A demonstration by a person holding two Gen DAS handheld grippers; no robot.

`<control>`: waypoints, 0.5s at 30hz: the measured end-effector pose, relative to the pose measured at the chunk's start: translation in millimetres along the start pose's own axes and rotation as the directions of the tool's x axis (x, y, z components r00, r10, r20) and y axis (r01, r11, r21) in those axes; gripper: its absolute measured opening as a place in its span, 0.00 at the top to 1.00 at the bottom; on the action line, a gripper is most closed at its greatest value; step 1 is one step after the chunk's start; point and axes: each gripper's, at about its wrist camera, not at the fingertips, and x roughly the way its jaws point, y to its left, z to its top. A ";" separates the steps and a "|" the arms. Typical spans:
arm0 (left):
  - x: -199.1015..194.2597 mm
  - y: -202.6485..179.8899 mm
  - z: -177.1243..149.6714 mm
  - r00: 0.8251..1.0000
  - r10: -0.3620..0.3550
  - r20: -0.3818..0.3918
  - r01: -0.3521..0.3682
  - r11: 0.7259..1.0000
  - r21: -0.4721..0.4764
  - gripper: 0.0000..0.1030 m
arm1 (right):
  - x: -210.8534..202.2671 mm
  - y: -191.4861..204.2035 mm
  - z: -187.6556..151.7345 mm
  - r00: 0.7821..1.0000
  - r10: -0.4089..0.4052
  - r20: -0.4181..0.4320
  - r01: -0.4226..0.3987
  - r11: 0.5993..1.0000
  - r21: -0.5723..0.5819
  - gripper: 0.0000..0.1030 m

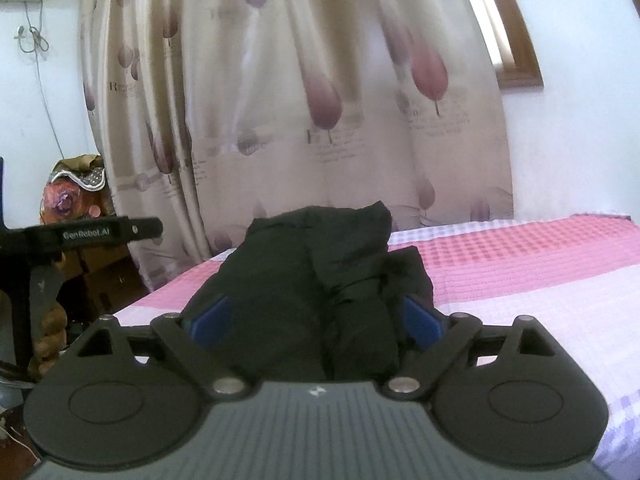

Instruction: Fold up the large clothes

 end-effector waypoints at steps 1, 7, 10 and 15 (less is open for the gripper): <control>-3.1 -1.7 0.2 1.000 -0.008 -0.001 0.008 1.000 -0.009 0.00 | -2.7 0.5 -0.6 1.000 0.003 -0.002 -0.003 1.000 0.006 0.09; -14.3 8.2 0.2 0.998 -0.044 0.051 0.052 0.987 -0.154 0.00 | -16.1 -1.5 -2.2 1.000 -0.003 0.010 0.003 1.000 0.018 0.09; -13.3 1.2 2.2 0.999 -0.022 0.029 0.025 0.994 -0.106 0.00 | -19.3 0.2 -1.8 1.000 0.001 0.015 -0.001 1.000 0.009 0.09; -13.8 -7.6 -2.0 0.999 -0.039 0.013 0.040 0.997 -0.063 0.00 | -20.7 5.1 -1.8 1.000 0.004 0.018 -0.004 1.000 -0.019 0.09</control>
